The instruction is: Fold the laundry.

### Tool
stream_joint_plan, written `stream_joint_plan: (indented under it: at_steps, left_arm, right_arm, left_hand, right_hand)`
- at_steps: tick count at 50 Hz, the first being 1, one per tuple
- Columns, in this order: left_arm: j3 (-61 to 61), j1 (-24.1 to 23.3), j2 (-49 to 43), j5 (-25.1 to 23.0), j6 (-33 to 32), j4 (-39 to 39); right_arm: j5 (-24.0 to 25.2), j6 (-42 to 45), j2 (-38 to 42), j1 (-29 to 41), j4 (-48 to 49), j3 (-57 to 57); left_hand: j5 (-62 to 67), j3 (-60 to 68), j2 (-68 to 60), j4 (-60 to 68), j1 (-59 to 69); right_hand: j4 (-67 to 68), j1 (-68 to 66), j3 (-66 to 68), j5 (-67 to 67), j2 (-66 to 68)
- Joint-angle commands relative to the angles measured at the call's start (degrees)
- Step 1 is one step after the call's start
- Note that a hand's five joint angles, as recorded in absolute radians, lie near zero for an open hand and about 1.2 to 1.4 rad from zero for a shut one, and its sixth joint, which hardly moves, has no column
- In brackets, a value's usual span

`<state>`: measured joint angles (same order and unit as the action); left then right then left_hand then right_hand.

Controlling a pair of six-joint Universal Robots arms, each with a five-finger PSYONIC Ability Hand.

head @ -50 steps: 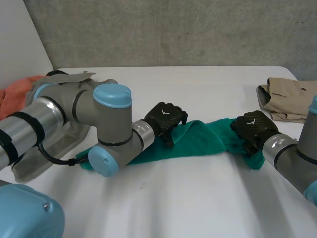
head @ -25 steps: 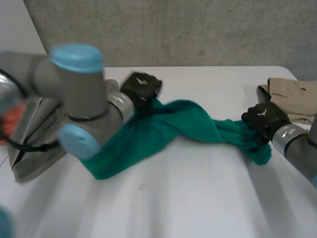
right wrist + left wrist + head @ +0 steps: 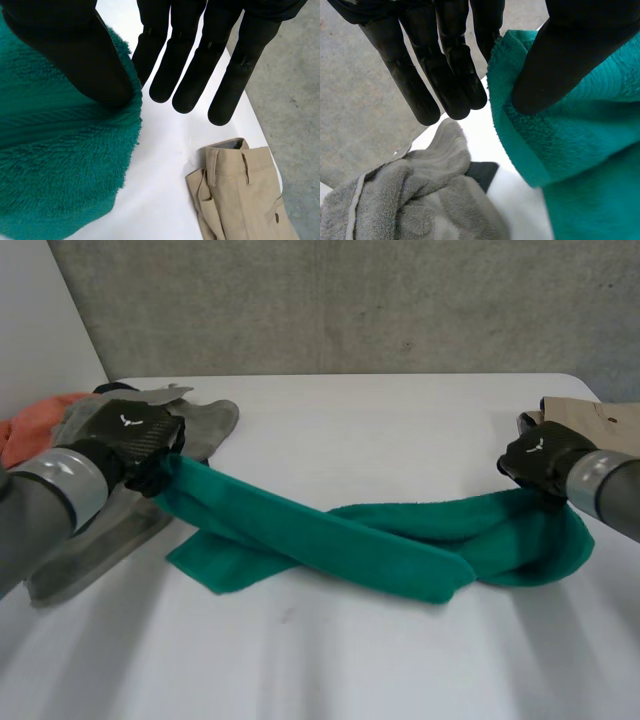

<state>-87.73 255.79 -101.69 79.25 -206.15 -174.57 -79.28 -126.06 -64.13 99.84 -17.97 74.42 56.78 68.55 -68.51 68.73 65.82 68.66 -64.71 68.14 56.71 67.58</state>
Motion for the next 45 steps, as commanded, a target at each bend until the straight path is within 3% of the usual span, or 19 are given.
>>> stream_joint_plan:
  at_steps: [1, 6, 12, 19, 33, 39, 45]
  left_arm:
    - [11.2, 0.0, -9.7, 1.0, 0.5, -20.5]
    - [22.1, -0.5, -10.4, 5.5, 6.3, -36.0]
    - [22.3, -0.7, -5.5, 9.1, 14.0, -39.9]
    - [11.4, 0.5, -0.7, 6.5, 16.1, -36.7]
    - [-13.6, 0.9, 2.6, 2.7, 15.7, -38.6]
    - [-16.8, 1.5, 7.9, 3.2, 16.3, -38.2]
    - [-16.7, 2.4, 15.0, 4.0, 19.1, -35.1]
  right_arm:
    - [-5.5, -6.9, 10.2, 2.6, 11.6, -14.4]
    - [-9.7, -18.7, 9.5, 2.6, 29.1, -23.5]
    - [-6.6, -27.5, 5.8, 2.8, 47.8, -21.0]
    - [-3.5, -26.3, 7.4, 3.6, 43.0, -21.0]
    - [-0.5, -18.5, 12.7, 4.9, 27.8, -11.8]
    - [-4.0, -21.1, 7.4, 4.8, 24.9, -7.1]
    - [-4.2, -25.3, 0.5, 4.8, 23.2, -4.2]
  left_hand:
    - [13.2, 11.5, -11.5, 11.3, 14.2]
    - [13.2, 11.5, -11.5, 11.3, 14.2]
    - [13.2, 11.5, -11.5, 11.3, 14.2]
    - [13.2, 11.5, -11.5, 11.3, 14.2]
    - [13.2, 11.5, -11.5, 11.3, 14.2]
    - [13.2, 11.5, -11.5, 11.3, 14.2]
    - [13.2, 11.5, -11.5, 11.3, 14.2]
  right_hand:
    - [11.3, -15.3, 11.9, 13.3, 12.4]
    - [11.3, -15.3, 11.9, 13.3, 12.4]
    - [11.3, -15.3, 11.9, 13.3, 12.4]
    - [11.3, -15.3, 11.9, 13.3, 12.4]
    - [11.3, -15.3, 11.9, 13.3, 12.4]
    - [11.3, -15.3, 11.9, 13.3, 12.4]
    - [11.3, -15.3, 11.9, 13.3, 12.4]
